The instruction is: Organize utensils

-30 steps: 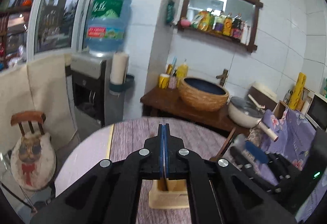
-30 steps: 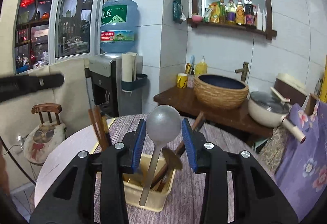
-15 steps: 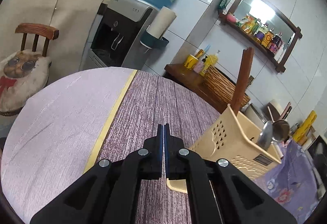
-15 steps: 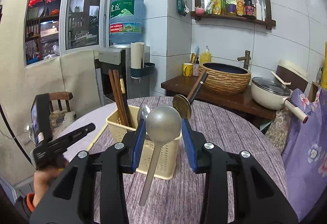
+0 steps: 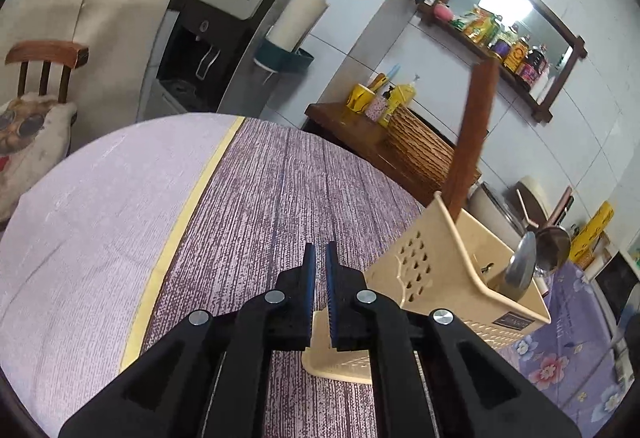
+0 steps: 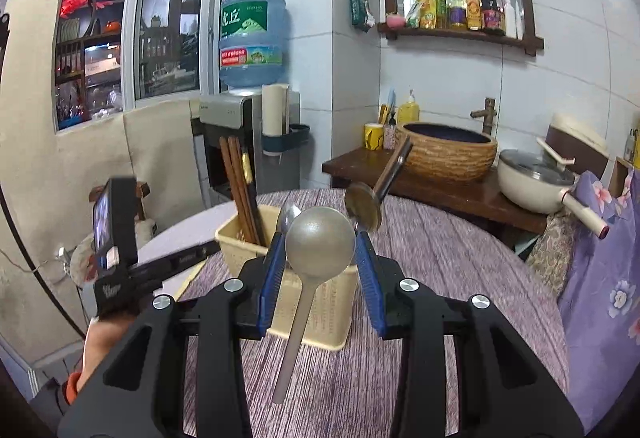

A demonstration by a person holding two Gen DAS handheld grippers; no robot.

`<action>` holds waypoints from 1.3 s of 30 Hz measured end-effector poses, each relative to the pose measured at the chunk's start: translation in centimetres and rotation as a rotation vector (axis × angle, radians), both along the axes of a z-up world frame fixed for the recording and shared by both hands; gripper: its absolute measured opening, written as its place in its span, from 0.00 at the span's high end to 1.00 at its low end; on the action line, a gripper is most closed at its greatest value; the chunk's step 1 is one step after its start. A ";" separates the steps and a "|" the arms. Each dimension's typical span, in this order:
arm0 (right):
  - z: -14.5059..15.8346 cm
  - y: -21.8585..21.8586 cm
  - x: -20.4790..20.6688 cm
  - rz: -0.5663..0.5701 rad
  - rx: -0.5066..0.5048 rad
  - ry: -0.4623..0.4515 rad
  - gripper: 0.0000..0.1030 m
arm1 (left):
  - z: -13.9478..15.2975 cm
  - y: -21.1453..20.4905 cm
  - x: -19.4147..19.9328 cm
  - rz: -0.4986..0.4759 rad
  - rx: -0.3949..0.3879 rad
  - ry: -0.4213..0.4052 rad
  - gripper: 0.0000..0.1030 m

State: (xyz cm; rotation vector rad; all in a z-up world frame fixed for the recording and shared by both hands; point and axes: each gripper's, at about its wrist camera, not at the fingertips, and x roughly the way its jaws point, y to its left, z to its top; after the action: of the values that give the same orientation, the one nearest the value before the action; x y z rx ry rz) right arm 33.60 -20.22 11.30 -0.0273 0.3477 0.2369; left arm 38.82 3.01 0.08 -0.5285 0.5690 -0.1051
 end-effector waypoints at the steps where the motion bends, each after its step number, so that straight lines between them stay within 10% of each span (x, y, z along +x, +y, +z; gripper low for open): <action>1: 1.0 -0.1 0.3 -0.011 0.011 -0.033 0.64 | -0.1 0.2 -0.1 0.007 -0.008 0.001 0.94; 10: 7.4 1.7 4.0 -0.140 -0.042 -0.294 0.64 | -0.1 1.0 -0.6 0.023 -0.039 -0.020 0.94; 16: 4.2 2.9 7.2 -0.132 -0.124 -0.204 0.64 | 0.0 0.8 -0.7 0.023 -0.028 -0.032 0.94; 22: 2.4 2.0 6.4 -0.121 -0.112 -0.173 0.29 | 0.0 0.7 -0.6 0.024 -0.017 -0.031 0.94; 34: -6.1 3.3 -5.2 0.421 -0.038 0.282 0.34 | -0.2 0.6 -0.6 0.025 -0.004 -0.029 0.94; 39: -11.9 4.4 -11.6 0.611 0.072 0.447 0.53 | -0.3 0.7 -0.6 0.027 -0.004 -0.028 0.93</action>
State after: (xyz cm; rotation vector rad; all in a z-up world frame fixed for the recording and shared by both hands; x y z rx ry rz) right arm 21.99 -15.86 -0.58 -0.0089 0.7733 0.8674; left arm 38.19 3.67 -0.21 -0.5373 0.5348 -0.0878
